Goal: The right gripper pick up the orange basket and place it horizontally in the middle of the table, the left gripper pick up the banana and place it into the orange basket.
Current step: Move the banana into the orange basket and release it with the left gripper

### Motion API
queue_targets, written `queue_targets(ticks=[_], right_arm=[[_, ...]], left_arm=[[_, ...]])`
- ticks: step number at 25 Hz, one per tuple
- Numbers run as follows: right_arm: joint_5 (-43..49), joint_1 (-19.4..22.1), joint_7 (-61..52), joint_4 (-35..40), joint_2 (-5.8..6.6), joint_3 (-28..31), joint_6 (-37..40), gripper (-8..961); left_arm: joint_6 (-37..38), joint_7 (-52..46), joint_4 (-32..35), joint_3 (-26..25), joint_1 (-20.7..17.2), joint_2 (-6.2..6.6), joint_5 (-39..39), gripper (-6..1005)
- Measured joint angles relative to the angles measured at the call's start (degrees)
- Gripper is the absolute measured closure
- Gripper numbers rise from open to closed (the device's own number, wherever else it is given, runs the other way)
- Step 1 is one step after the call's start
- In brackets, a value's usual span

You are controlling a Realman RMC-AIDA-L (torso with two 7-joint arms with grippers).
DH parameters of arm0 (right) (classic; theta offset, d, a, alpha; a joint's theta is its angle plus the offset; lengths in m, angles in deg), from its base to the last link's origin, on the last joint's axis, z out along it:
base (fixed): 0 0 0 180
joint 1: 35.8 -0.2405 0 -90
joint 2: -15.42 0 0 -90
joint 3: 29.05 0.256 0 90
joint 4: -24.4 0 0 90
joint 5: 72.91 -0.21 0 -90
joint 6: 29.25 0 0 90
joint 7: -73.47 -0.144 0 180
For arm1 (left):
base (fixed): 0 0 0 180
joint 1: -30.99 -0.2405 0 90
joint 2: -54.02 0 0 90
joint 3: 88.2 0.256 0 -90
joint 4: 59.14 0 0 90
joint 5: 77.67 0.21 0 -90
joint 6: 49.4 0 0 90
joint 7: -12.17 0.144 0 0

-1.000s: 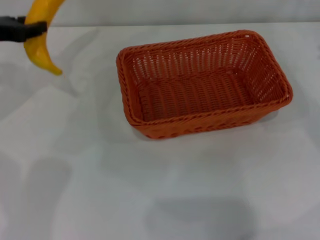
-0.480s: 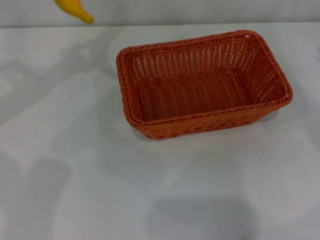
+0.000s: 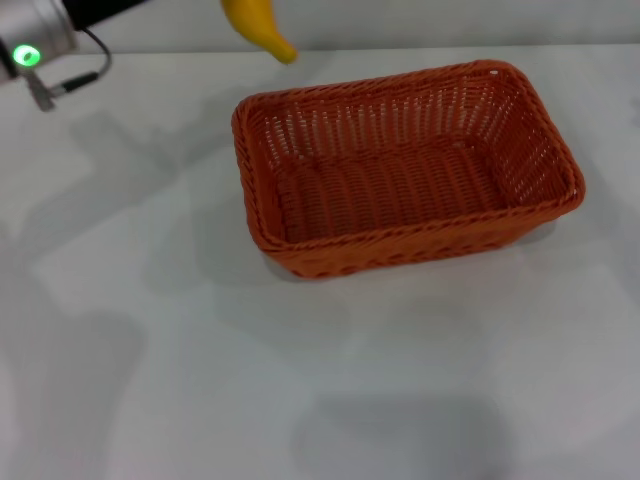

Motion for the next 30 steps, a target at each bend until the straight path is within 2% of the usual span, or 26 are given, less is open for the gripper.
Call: queue_targets(ticks=[4, 8, 19, 24, 30], right_arm=[[0.0, 0.09, 0.2, 0.04, 0.0, 0.0, 0.45, 94], [-0.01, 0.07, 0.23, 0.06, 0.0, 0.0, 0.5, 94], [-0.64, 0.13, 0.23, 0.08, 0.0, 0.0, 0.67, 94], [-0.68, 0.12, 0.23, 0.08, 0.0, 0.0, 0.74, 94], [-1.22, 0.1, 0.35, 0.08, 0.0, 0.0, 0.37, 94]], left_arm=[[-4.13, 3.65, 6.79, -0.07, -0.48, 0.03, 0.9, 468], [-7.14, 5.76, 10.86, -0.08, -0.5, -0.25, 2.17, 461], [-23.47, 15.3, 24.67, -0.08, -0.31, -0.3, 2.69, 439], [-26.18, 16.64, 27.84, -0.08, 0.21, -0.36, 3.97, 429], [-26.01, 16.87, 31.03, -0.08, -0.18, -0.37, 5.28, 417]])
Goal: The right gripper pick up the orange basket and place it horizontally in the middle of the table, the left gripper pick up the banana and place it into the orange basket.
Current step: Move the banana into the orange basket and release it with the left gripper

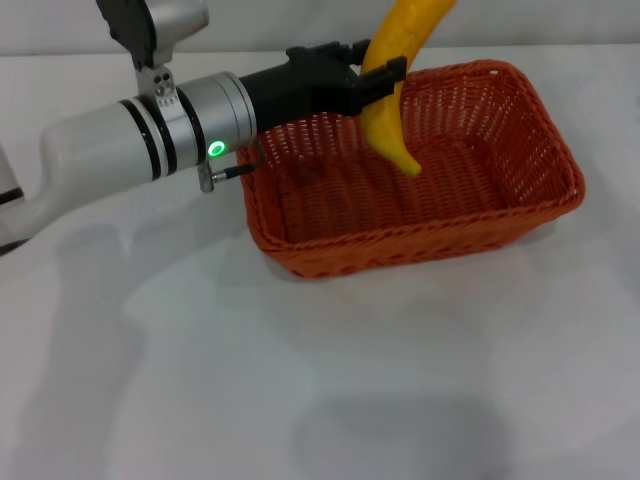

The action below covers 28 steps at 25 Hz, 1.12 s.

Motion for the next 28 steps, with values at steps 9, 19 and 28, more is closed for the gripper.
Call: queue_targets(ticks=[9, 19, 28], right_arm=[[-0.21, -0.38, 1.31, -0.01, 0.09, 0.0, -0.4, 94], [-0.21, -0.46, 1.35, -0.1, 0.09, 0.7, -0.95, 94], [-0.19, -0.48, 1.38, -0.1, 0.06, 0.7, -0.95, 94]], left_arm=[[1.56, 0.6, 0.4, -0.01, -1.54, 0.0, 1.64, 400], [5.09, 7.45, 0.95, -0.1, -4.07, 0.01, -1.08, 380], [7.59, 14.21, 1.09, -0.09, -6.01, -0.08, -5.86, 145]])
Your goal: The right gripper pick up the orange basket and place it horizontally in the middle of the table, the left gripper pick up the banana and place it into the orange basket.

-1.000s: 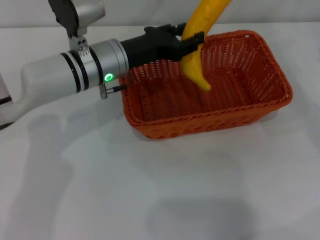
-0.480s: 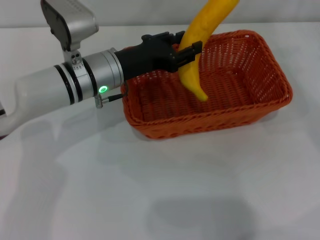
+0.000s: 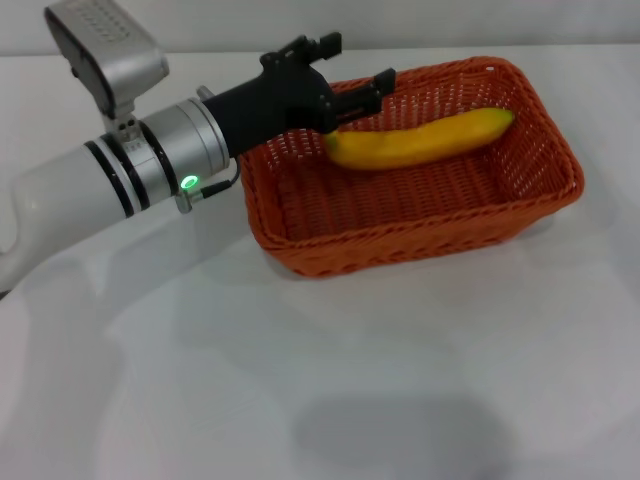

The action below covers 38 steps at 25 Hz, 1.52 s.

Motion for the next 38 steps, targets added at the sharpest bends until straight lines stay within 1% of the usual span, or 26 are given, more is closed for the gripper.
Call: queue_targets(ticks=[4, 9, 12, 15, 17, 21, 25, 31, 38], right_arm=[[0.0, -0.09, 0.0, -0.01, -0.05, 0.0, -0.02, 94], [0.0, -0.17, 0.0, -0.59, -0.07, -0.13, -0.07, 94], [0.01, -0.22, 0.0, -1.32, -0.07, -0.07, 0.05, 94], [0.01, -0.02, 0.08, -1.48, -0.07, -0.17, 0.26, 94], [0.0, 0.17, 0.33, -1.49, -0.06, -0.25, 0.28, 94], [0.0, 0.43, 0.87, -1.57, -0.06, -0.16, 0.31, 94], [0.0, 0.53, 1.06, -1.82, -0.06, -0.05, 0.3, 94], [-0.02, 0.28, 1.86, -2.09, -0.06, 0.49, -0.41, 94], [-0.1, 0.39, 2.6, -2.18, -0.06, 3.8, -0.87, 94]], left_arm=[[3.35, 8.21, 1.24, -0.01, -1.41, -0.17, -7.07, 135], [10.34, 19.33, 3.0, -0.07, -3.72, -0.18, -22.04, 123], [13.85, 21.41, 3.47, -0.09, -4.98, -0.27, -28.71, 118], [17.79, 23.97, 5.26, -0.16, -7.52, -0.27, -37.32, 119], [19.62, 28.33, 6.09, -0.19, -9.4, -0.27, -43.27, 119], [21.59, 35.21, 6.63, -0.18, -12.91, -0.29, -51.21, 120], [21.96, 38.82, 6.67, -0.19, -16.39, -0.26, -59.21, 121], [20.09, 43.38, 6.38, -0.36, -20.54, -0.15, -62.73, 122], [17.4, 49.44, 6.66, -0.64, -24.44, -0.32, -63.16, 123]])
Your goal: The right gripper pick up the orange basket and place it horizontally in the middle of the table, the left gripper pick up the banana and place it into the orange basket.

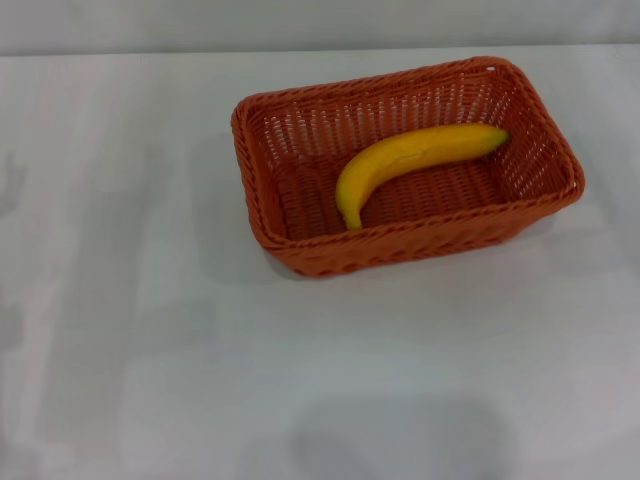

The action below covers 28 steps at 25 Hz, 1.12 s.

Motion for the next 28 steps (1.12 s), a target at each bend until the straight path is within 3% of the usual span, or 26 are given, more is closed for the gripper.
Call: queue_targets(ticks=[8, 15, 28], right_arm=[[-3.51, 0.05, 11.63, -1.93, -0.22, 6.41, -0.09, 94], [-9.41, 2.22, 15.28, -2.54, -0.23, 6.7, -0.24, 94], [-10.2, 4.63, 15.43, -2.66, -0.27, 6.88, 0.07, 94]], left_arm=[[-2.16, 1.74, -0.39, -0.29, -1.7, 0.08, -4.13, 124], [-3.12, 3.83, -0.52, -0.26, -1.72, 0.2, -5.5, 124], [-3.22, 3.85, -0.11, 0.38, -1.96, 0.21, -4.61, 124]])
